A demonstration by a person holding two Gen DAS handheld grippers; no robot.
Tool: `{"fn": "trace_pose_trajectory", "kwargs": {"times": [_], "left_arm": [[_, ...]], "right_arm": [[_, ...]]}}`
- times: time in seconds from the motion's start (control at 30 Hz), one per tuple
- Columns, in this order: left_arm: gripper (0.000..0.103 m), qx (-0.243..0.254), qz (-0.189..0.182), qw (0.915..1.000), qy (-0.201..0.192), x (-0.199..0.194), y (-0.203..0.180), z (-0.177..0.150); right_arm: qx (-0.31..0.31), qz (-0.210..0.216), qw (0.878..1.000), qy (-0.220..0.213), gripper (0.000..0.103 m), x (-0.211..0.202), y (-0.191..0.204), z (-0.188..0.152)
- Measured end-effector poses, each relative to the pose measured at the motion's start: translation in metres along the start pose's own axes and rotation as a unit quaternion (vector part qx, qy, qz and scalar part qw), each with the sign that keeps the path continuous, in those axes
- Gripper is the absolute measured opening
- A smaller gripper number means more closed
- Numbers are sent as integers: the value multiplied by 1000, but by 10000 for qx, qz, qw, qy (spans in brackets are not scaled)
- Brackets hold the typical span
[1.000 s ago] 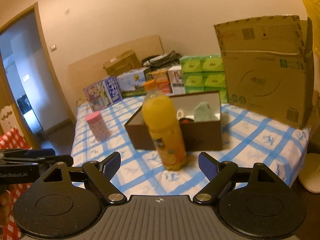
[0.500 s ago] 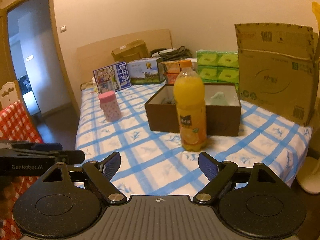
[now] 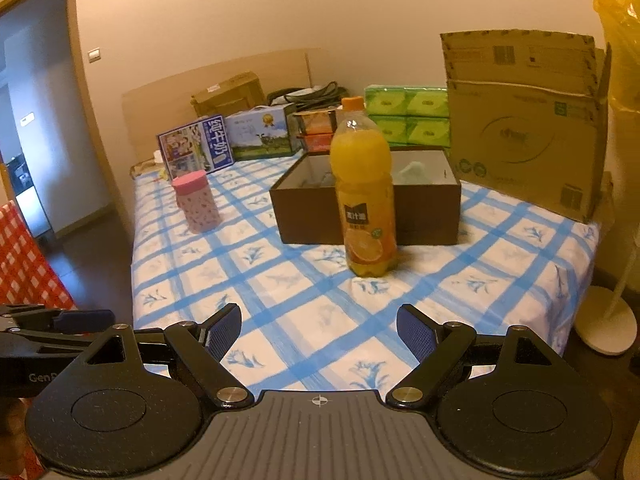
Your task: Organize soft objects
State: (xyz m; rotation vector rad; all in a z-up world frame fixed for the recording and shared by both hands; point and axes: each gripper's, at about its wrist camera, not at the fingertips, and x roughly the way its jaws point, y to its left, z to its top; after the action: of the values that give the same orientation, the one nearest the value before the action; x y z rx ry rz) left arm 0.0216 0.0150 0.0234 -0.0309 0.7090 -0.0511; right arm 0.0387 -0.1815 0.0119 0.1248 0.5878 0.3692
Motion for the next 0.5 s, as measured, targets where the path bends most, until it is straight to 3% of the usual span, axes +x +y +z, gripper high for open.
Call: {"fn": "trace_pose_trajectory", "kwargs": {"times": [0.5], "left_arm": [[66, -135, 337, 9989, 286, 13, -3, -18]], "right_arm": [[108, 102, 9978, 651, 84, 19, -11, -22]]}}
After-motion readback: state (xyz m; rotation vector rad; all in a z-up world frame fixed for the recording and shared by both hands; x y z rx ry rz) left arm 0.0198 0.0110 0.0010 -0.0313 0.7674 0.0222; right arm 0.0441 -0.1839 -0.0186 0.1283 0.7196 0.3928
